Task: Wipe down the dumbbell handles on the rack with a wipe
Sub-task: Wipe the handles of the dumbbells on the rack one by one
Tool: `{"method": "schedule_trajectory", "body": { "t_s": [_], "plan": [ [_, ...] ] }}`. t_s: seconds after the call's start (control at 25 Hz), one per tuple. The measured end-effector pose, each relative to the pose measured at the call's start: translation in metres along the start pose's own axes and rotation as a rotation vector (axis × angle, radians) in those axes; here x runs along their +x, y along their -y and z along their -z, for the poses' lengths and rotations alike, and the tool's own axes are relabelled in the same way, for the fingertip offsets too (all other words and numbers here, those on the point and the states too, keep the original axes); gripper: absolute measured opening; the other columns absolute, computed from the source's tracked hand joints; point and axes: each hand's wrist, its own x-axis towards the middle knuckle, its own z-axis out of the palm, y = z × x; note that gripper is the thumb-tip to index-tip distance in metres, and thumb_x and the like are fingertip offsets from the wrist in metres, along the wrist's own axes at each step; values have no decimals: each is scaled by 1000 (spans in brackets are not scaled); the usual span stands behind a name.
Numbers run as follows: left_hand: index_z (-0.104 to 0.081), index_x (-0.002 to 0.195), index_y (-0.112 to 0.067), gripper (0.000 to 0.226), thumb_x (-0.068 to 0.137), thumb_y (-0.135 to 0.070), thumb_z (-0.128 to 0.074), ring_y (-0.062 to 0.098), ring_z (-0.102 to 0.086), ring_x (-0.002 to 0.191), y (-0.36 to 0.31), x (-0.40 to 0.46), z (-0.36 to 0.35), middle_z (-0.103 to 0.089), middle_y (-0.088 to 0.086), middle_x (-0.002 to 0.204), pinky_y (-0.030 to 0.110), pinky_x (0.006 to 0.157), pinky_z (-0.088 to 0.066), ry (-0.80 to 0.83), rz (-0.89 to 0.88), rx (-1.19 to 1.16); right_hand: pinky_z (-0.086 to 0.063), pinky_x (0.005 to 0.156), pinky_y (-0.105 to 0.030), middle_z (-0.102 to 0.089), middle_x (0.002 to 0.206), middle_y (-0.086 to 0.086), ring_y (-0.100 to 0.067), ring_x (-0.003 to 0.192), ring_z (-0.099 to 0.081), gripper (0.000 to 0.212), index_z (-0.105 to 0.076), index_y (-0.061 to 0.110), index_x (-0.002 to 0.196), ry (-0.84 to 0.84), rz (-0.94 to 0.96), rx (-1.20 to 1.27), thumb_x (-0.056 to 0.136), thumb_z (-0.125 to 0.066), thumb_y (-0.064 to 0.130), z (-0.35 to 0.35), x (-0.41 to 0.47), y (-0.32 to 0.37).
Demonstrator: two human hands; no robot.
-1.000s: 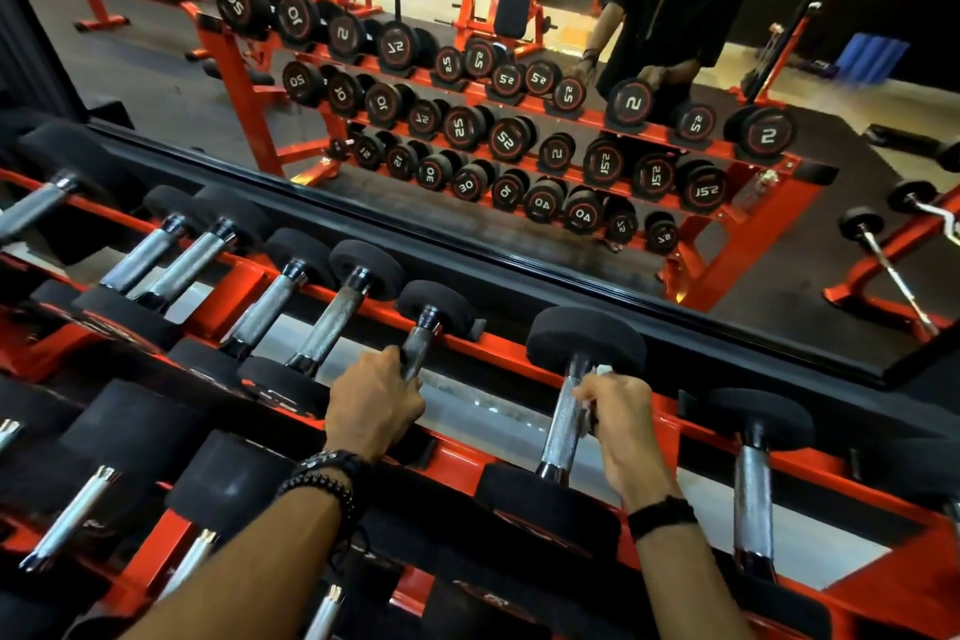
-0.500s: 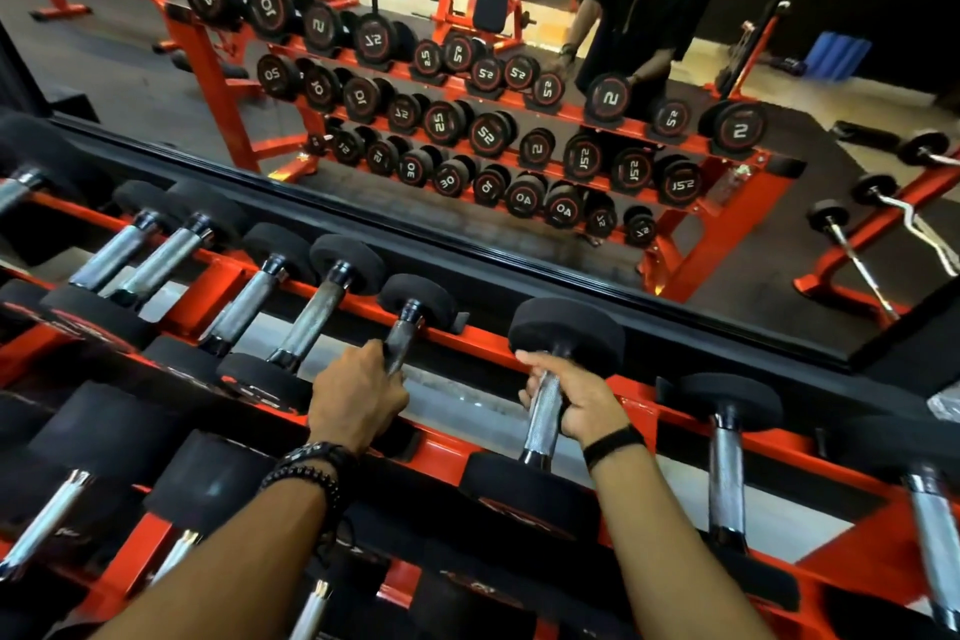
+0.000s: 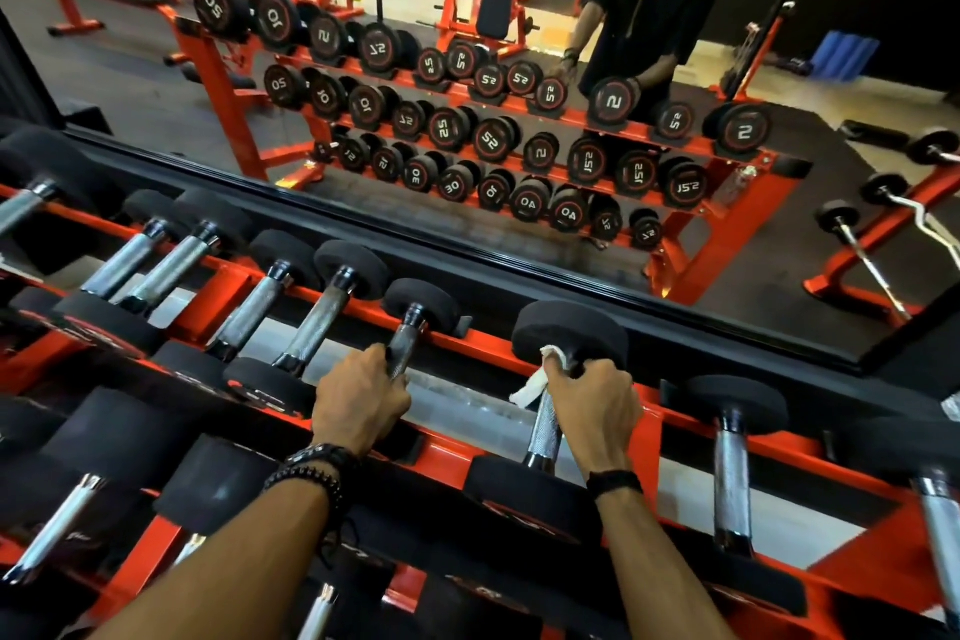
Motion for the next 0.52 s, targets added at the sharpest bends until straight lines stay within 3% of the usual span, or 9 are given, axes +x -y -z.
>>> {"method": "schedule_trajectory", "body": {
  "t_s": [0.12,0.24,0.32,0.4,0.48,0.52],
  "plan": [
    [-58,95,-12,25,87,-36,-62,30,-62,78,0,1,-1,-62,8,87,39,68,-50,-1,0,15,-31,49,-29,-51,49,0,-20,50,-45,56,-52,5,52,85,-96,404,91,-62,44,-15,1,-19],
    [-59,96,-12,25,88,-35,-63,30,-61,78,0,2,-3,-63,8,88,37,67,-47,-3,5,21,-42,57,-27,-58,61,0,-13,60,-50,44,-65,-1,67,118,-288,806,97,-59,31,-18,-1,-30],
    [-60,95,-11,25,87,-35,-63,34,-64,81,-1,2,-3,-64,10,89,40,70,-51,-3,14,18,-47,60,-26,-65,71,-4,-15,66,-57,30,-69,7,76,183,-344,841,100,-54,18,-18,-3,-28],
    [-61,95,-11,26,86,-36,-63,36,-65,84,-1,2,-3,-65,12,89,41,72,-53,-5,16,13,-55,66,-36,-70,78,-13,-22,71,-62,27,-68,13,73,201,-384,825,96,-55,6,-18,0,-27],
    [-61,97,-12,26,86,-36,-63,36,-64,84,0,1,-3,-65,11,91,39,71,-50,-5,19,8,-59,68,-43,-72,78,-13,-25,72,-67,20,-70,12,72,140,-412,758,89,-62,3,-15,5,-27],
    [-61,97,-13,26,86,-36,-63,36,-64,84,0,1,-3,-64,11,92,38,70,-48,-2,22,6,-58,65,-38,-72,76,-10,-24,71,-68,14,-71,11,75,98,-419,698,86,-66,4,-10,6,-26]
  ]
}}
